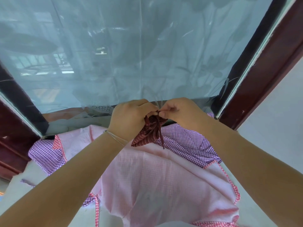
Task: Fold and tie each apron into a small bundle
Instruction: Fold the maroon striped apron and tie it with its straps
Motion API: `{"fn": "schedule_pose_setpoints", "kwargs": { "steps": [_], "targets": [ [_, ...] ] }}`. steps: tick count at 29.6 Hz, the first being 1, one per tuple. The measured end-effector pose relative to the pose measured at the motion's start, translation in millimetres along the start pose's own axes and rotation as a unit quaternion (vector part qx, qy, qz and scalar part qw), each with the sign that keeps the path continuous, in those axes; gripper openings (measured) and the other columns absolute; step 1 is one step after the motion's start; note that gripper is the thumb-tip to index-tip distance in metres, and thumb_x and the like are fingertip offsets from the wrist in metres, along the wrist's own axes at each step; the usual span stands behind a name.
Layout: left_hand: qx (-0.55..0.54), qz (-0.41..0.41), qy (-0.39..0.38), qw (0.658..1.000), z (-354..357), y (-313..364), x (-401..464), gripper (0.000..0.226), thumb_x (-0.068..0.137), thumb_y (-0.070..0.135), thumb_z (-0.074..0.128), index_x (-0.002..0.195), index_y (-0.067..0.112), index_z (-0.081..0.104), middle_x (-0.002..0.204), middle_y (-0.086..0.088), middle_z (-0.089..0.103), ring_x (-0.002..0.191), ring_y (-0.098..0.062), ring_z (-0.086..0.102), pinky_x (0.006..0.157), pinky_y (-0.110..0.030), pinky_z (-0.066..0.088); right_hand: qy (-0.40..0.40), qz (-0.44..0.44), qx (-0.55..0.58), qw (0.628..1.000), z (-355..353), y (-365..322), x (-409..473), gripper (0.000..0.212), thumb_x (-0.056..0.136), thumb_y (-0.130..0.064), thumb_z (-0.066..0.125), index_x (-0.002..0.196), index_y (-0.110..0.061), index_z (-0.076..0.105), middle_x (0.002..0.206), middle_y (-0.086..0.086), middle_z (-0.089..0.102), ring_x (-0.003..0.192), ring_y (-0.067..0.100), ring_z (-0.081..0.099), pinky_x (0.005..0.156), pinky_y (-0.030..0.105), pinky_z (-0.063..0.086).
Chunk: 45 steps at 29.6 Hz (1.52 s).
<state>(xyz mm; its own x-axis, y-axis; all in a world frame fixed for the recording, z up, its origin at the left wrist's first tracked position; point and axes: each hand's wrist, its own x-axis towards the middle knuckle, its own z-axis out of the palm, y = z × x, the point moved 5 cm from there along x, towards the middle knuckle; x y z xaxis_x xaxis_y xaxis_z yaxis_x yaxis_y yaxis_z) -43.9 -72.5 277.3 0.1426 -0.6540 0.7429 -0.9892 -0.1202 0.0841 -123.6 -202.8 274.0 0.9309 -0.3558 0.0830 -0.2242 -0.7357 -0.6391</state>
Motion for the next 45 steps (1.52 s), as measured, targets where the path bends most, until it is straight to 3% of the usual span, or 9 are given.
{"fn": "schedule_pose_setpoints", "kwargs": {
  "steps": [9,16,21,23,28,31,35,39,45],
  "targets": [
    [-0.057,-0.002,-0.030,0.998,14.8,-13.7,-6.6,0.009,0.080,0.026,0.064,0.076,0.024,0.072,0.067,0.005,0.069,0.053,-0.022,0.064,0.043,-0.030,0.049,-0.031,-0.061,-0.194,0.979,0.7,-15.1,-32.6,0.013,0.099,-0.019,0.046,0.086,-0.020,0.049,0.079,-0.012,0.047,0.071,0.003,0.045,0.066,0.018,0.037],
    [-0.186,-0.098,-0.196,0.958,37.1,3.2,-4.5,0.037,0.087,0.019,0.061,0.066,0.048,0.053,0.068,0.017,0.063,0.060,-0.002,0.056,0.059,-0.014,0.042,-0.078,-0.056,-0.256,0.962,-12.5,-6.1,-75.8,0.016,0.096,-0.015,0.041,0.082,-0.014,0.048,0.081,-0.004,0.049,0.077,0.018,0.045,0.075,0.029,0.039],
    [-0.384,-0.178,-0.223,0.878,60.7,37.5,3.8,0.034,0.091,0.013,0.061,0.072,0.041,0.059,0.072,0.017,0.063,0.065,-0.007,0.058,0.069,-0.028,0.048,0.032,0.044,-0.264,0.963,-46.6,10.8,-98.7,0.018,0.090,-0.026,0.048,0.079,-0.012,0.052,0.079,0.003,0.056,0.074,0.021,0.053,0.068,0.037,0.045],
    [-0.445,-0.215,-0.274,0.825,66.4,61.1,5.9,0.008,0.095,0.031,0.052,0.093,0.037,0.057,0.089,0.011,0.069,0.077,-0.011,0.067,0.074,-0.032,0.055,0.081,0.082,-0.286,0.951,-59.2,24.8,-106.6,0.022,0.090,-0.029,0.047,0.073,-0.015,0.047,0.073,0.002,0.054,0.068,0.020,0.050,0.059,0.031,0.039],
    [-0.471,-0.138,-0.375,0.786,81.7,140.8,12.6,0.094,0.069,0.060,0.066,0.143,0.031,0.016,0.131,0.012,0.051,0.114,0.004,0.054,0.099,-0.019,0.044,0.218,0.174,-0.201,0.939,-102.0,63.8,-135.4,0.024,0.093,-0.031,0.046,0.076,-0.015,0.048,0.069,0.001,0.054,0.066,0.019,0.051,0.057,0.033,0.037],
    [-0.480,-0.112,-0.329,0.806,94.7,176.1,23.9,0.102,0.062,0.043,0.083,0.135,0.045,0.012,0.132,0.029,0.035,0.117,0.022,0.039,0.097,-0.003,0.033,0.273,0.185,-0.087,0.940,-123.4,77.1,-152.2,0.022,0.092,-0.027,0.046,0.078,-0.011,0.052,0.068,0.005,0.061,0.065,0.023,0.059,0.063,0.037,0.048],
    [-0.387,-0.110,-0.183,0.897,106.2,201.8,53.8,0.086,0.071,0.034,0.082,0.139,0.032,0.030,0.132,0.013,0.046,0.116,-0.001,0.051,0.097,-0.020,0.044,0.314,0.219,0.179,0.906,-152.4,100.8,-187.9,0.019,0.093,-0.013,0.046,0.077,-0.006,0.055,0.075,0.011,0.067,0.057,0.023,0.068,0.058,0.034,0.058],
    [-0.262,0.077,-0.086,0.958,105.0,237.8,86.3,0.050,0.079,0.006,0.071,0.121,0.027,0.055,0.124,0.015,0.053,0.116,-0.002,0.048,0.100,-0.023,0.044,0.317,0.194,0.010,0.929,-200.9,116.9,-231.2,0.023,0.095,-0.028,0.050,0.076,-0.017,0.056,0.079,-0.006,0.067,0.068,0.013,0.063,0.068,0.030,0.052],
    [-0.186,0.263,0.059,0.945,102.0,292.6,112.0,0.042,0.081,0.001,0.059,0.117,0.020,0.055,0.117,0.001,0.049,0.115,-0.022,0.048,0.096,-0.024,0.044,0.278,0.069,-0.065,0.956,-236.9,128.0,-263.8,0.012,0.090,-0.019,0.065,0.098,-0.024,0.072,0.096,-0.011,0.061,0.081,0.002,0.055,0.072,0.009,0.039]
  ]
}}
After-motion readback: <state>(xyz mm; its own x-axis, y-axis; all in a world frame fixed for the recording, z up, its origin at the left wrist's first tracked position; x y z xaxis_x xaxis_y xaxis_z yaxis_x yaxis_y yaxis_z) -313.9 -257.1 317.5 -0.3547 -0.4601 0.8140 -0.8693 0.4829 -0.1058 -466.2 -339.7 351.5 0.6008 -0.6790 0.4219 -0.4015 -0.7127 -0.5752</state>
